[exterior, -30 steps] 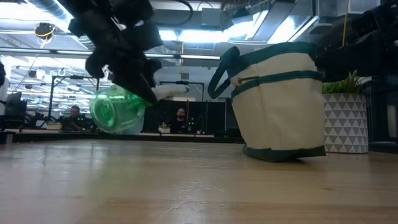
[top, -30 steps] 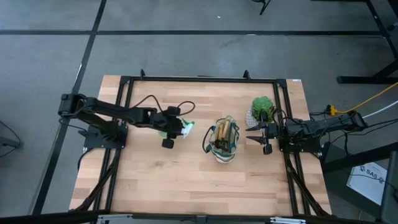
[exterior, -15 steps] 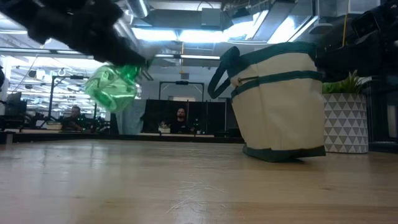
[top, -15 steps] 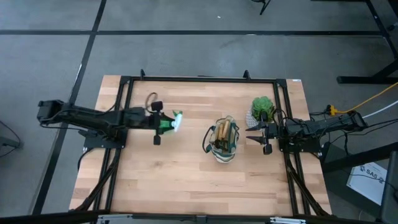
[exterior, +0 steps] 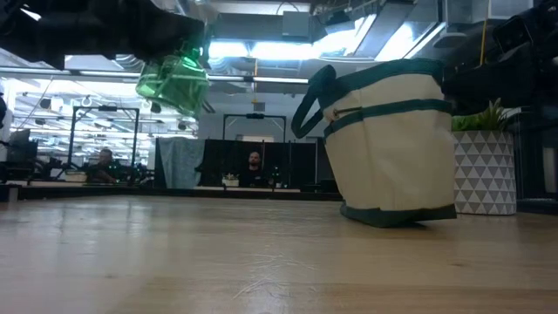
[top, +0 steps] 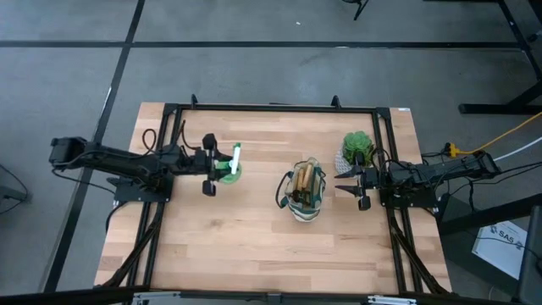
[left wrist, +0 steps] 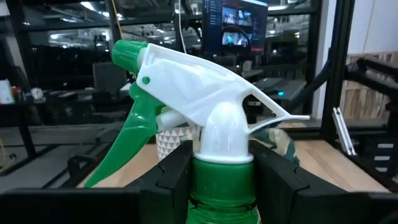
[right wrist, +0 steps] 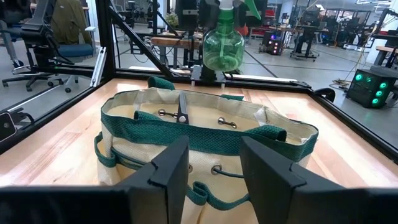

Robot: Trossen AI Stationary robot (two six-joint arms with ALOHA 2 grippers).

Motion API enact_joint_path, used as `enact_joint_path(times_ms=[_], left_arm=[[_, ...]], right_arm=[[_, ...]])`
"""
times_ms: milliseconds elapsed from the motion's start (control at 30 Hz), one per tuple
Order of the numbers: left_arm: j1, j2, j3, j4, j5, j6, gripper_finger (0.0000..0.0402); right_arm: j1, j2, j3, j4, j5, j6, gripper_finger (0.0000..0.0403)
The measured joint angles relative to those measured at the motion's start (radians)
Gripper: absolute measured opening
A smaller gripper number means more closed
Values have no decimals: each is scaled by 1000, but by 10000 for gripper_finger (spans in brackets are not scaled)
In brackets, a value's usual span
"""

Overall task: Pick & Place Garden tools in Gardening bag
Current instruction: Put the green spray bottle into the white gardening bag

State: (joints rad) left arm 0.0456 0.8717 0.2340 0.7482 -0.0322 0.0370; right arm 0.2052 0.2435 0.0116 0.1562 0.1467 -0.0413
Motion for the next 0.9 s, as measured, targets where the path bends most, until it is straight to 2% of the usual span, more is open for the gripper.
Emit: enact_joint_path(times_ms=[533, 900], left_arm=[[0, 102, 0, 152, -28, -71, 127], [-37, 204, 71, 154, 0, -66, 127]], right_arm=[[0, 0, 0, 0, 0, 0, 147], [0, 0, 0, 0, 0, 0, 147]])
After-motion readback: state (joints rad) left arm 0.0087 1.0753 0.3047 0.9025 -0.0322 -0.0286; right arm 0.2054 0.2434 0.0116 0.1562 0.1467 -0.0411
